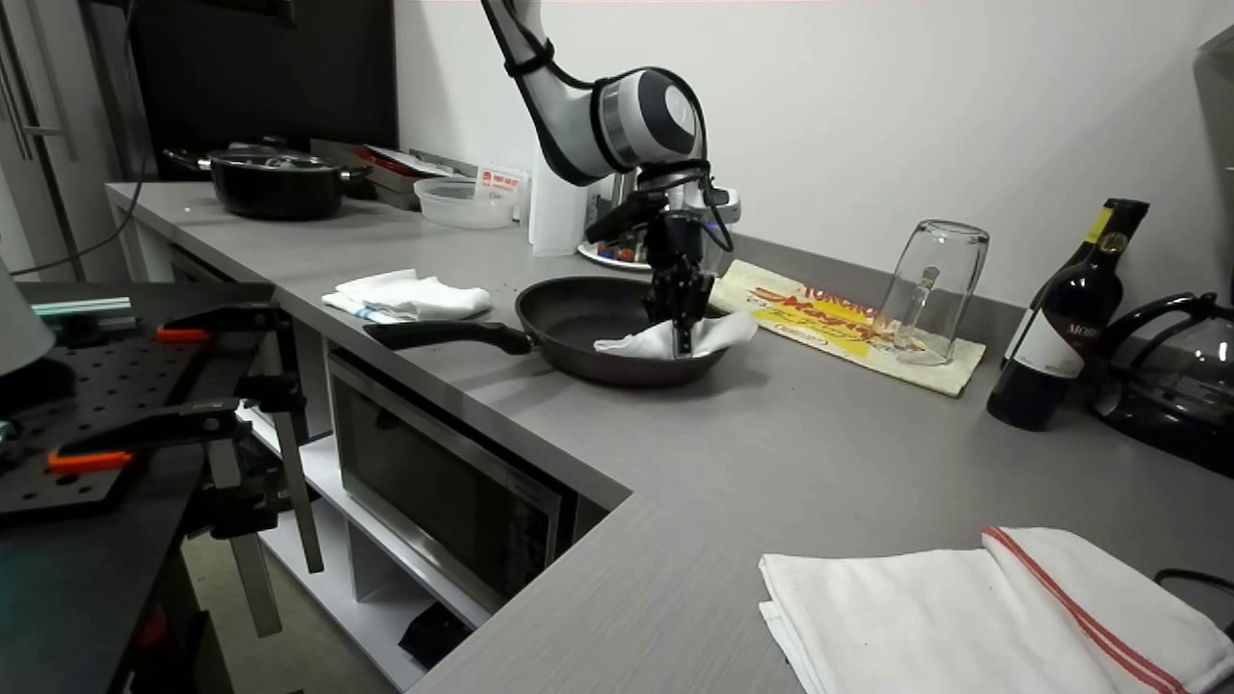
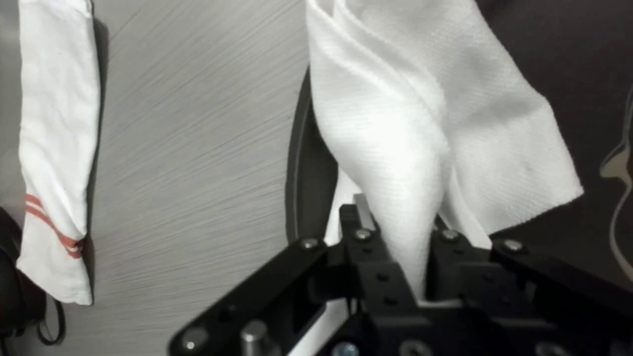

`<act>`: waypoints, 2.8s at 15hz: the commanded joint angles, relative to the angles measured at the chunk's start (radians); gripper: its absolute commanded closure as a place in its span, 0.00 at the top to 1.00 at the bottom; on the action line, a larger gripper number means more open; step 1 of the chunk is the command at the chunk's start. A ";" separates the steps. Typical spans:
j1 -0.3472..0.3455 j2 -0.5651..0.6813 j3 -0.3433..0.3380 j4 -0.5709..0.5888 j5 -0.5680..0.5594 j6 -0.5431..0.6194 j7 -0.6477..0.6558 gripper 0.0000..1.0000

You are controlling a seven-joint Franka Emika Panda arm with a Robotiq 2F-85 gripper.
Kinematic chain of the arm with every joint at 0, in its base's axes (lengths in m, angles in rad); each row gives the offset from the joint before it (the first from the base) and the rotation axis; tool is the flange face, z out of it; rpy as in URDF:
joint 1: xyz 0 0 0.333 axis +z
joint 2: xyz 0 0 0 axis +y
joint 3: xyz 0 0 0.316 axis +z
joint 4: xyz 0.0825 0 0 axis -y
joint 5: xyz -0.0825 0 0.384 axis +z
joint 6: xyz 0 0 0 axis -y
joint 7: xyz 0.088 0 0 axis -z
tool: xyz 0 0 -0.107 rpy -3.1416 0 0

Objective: Pick the cloth and wipe the pan

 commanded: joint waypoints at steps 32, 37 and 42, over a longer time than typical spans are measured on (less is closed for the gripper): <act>-0.163 -0.015 0.264 0.176 0.872 -0.259 -0.271 0.05; -0.109 -0.132 0.272 0.127 0.851 -0.267 -0.264 0.05; 0.004 -0.217 0.297 0.048 0.818 -0.277 -0.267 0.05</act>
